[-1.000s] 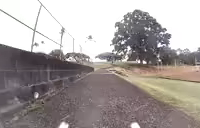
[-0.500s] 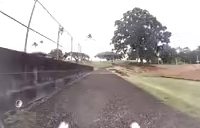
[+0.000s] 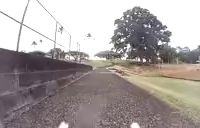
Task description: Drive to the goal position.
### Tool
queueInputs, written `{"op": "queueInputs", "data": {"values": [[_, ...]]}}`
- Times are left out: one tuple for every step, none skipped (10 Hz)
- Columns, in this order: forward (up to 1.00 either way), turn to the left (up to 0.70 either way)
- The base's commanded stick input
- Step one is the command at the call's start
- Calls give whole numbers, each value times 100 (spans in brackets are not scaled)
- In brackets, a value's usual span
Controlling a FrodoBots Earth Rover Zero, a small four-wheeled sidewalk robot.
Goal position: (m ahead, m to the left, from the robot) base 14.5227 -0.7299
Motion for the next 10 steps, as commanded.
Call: {"op": "queueInputs", "data": {"values": [[85, 0], [85, 0], [85, 0], [85, 0], [85, 0], [85, 0], [85, 0], [85, 0], [85, 0], [85, 2]]}}
